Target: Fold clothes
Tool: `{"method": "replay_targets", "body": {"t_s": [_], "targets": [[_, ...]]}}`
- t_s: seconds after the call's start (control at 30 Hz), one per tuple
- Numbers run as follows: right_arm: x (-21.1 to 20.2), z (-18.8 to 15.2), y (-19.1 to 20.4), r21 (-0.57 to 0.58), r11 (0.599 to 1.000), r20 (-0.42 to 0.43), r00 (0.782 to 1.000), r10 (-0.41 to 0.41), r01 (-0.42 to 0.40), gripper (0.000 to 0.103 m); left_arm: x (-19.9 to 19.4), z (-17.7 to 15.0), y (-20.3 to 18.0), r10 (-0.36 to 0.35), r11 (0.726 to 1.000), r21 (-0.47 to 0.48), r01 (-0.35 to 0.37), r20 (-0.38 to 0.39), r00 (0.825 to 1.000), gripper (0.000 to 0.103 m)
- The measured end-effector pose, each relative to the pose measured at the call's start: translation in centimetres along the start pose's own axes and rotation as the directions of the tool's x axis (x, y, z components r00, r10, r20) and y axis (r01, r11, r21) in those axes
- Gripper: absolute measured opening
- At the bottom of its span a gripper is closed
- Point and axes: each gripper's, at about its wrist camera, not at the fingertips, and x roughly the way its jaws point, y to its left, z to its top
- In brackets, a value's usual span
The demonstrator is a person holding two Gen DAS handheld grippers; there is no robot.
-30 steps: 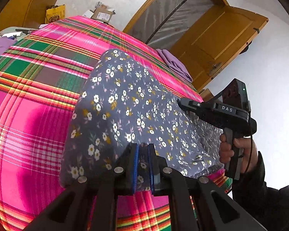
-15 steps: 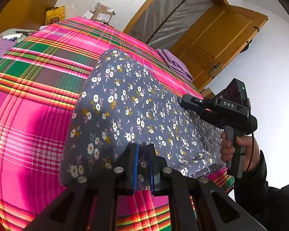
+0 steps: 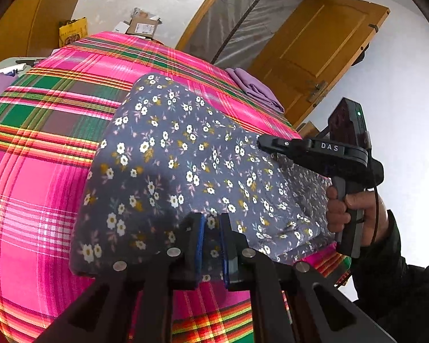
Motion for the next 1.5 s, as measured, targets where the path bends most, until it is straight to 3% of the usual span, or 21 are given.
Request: {"method": "replay_targets", "body": {"t_s": [0.13,0.23,0.3,0.33,0.47,0.6,0.63,0.67,0.9,0.93,1.07,1.2,1.27,1.37,1.5], "targets": [[-1.4,-1.1,-0.9,0.019,1.000,0.032,0.999,-0.008,0.007,0.001,0.0,0.0,0.2,0.002,1.000,-0.002,-0.002,-0.001,1.000,0.010],[-2.7,-1.2,-1.5,0.046,0.998,0.083,0.996,-0.035,0.031,0.006,0.1,0.1,0.1,0.007,1.000,-0.002,-0.007,-0.001,1.000,0.010],[-2.9,-0.7,-1.0,0.026,0.999,0.094,0.995,-0.038,0.036,0.022,0.1,0.1,0.0,0.009,1.000,0.001,-0.009,-0.001,1.000,0.010],[-3.0,-0.4,-0.7,0.013,0.999,0.097,0.995,-0.038,0.036,0.040,0.3,0.2,-0.1,0.006,1.000,0.004,-0.006,-0.004,1.000,0.010],[-1.1,0.7,0.9,-0.072,0.997,0.045,0.998,-0.038,0.041,0.046,0.5,0.2,-0.4,0.006,1.000,0.012,-0.006,-0.007,1.000,0.010],[1.4,1.1,0.7,-0.101,0.991,-0.026,0.996,-0.087,0.084,0.046,0.5,0.2,-0.5,0.006,1.000,0.010,-0.006,-0.008,1.000,0.010],[1.4,1.0,0.7,-0.119,0.989,-0.014,0.996,-0.091,0.089,0.036,0.6,0.2,-0.5,0.006,1.000,0.010,-0.006,-0.008,1.000,0.010],[1.0,0.9,0.9,-0.139,0.985,0.006,0.995,-0.103,0.103,0.016,0.6,0.1,-0.5,0.007,1.000,0.009,-0.007,-0.008,1.000,0.010],[-0.6,-0.2,0.5,-0.148,0.981,0.056,0.991,-0.121,0.128,0.007,0.8,0.0,0.2,-0.009,1.000,0.002,0.009,-0.011,1.000,0.010],[-0.6,-0.3,0.0,-0.133,0.979,0.058,0.987,-0.149,0.156,0.000,0.8,0.0,0.3,-0.012,1.000,-0.001,0.012,-0.011,1.000,0.010],[-1.3,-0.3,-1.6,-0.067,0.979,0.052,0.980,-0.191,0.194,0.004,0.5,0.1,0.2,-0.003,1.000,0.004,0.003,-0.016,1.000,0.010],[-2.8,-0.6,0.4,-0.118,0.985,0.095,0.989,-0.114,0.125,0.012,-0.6,1.3,-0.4,0.003,1.000,0.023,-0.003,0.010,1.000,0.010],[-2.9,-0.9,2.0,-0.175,0.978,0.108,0.989,-0.100,0.118,0.020,-1.1,2.7,-0.5,0.014,0.999,0.043,-0.015,0.034,0.999,0.010],[-2.5,-1.5,3.6,-0.237,0.967,0.096,0.993,-0.074,0.095,0.020,-1.2,5.8,-0.9,0.090,0.992,0.082,-0.094,0.057,0.994,0.010],[-1.2,-1.7,4.1,-0.241,0.966,0.061,0.995,-0.077,0.090,0.020,0.7,9.9,-1.5,0.136,0.980,0.140,-0.144,0.065,0.989,0.010]]}}
